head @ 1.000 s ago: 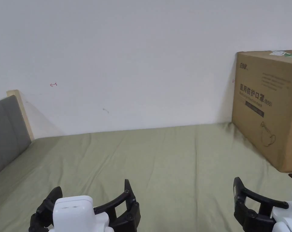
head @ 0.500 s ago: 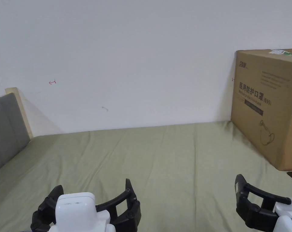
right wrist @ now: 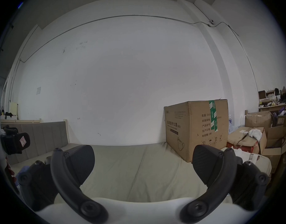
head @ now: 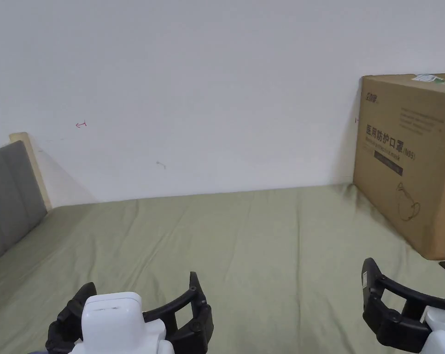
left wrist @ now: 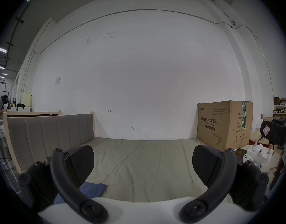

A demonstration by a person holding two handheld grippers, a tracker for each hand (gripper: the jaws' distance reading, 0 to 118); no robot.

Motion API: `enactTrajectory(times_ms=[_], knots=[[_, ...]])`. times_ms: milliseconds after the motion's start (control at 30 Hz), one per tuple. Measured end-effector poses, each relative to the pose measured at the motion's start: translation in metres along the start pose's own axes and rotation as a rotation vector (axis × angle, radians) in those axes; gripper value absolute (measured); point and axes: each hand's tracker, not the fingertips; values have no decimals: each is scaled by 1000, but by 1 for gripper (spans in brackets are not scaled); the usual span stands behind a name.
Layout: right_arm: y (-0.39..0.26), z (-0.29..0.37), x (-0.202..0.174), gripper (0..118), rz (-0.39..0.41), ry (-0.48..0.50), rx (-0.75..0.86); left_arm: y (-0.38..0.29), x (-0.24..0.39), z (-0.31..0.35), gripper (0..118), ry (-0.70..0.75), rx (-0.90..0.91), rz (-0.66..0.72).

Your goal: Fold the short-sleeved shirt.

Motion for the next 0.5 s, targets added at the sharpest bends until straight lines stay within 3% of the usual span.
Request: enactTrajectory(times_ms=[200, 233, 267, 300, 333, 400, 500], knots=[[4, 0, 1, 117, 15, 75, -48, 2, -2, 1, 118, -32, -12, 11], [4, 2, 0, 105, 23, 80, -42, 4, -3, 3, 115, -56, -21, 12], [3, 3, 0, 76, 33, 78, -31, 5, -3, 4, 100, -74, -18, 10], [1, 2, -1, 24, 52, 61, -24, 6, -2, 4, 64, -80, -12, -2], [0, 0, -2, 0, 43, 50, -42, 7, 0, 3, 4, -79, -21, -24], [0, -1, 3, 0, -9, 56, -41, 4, 1, 3, 0, -72, -25, -43], [-3, -3, 2, 0, 4, 15, -52, 2, 1, 2, 0, -94, -33, -38]])
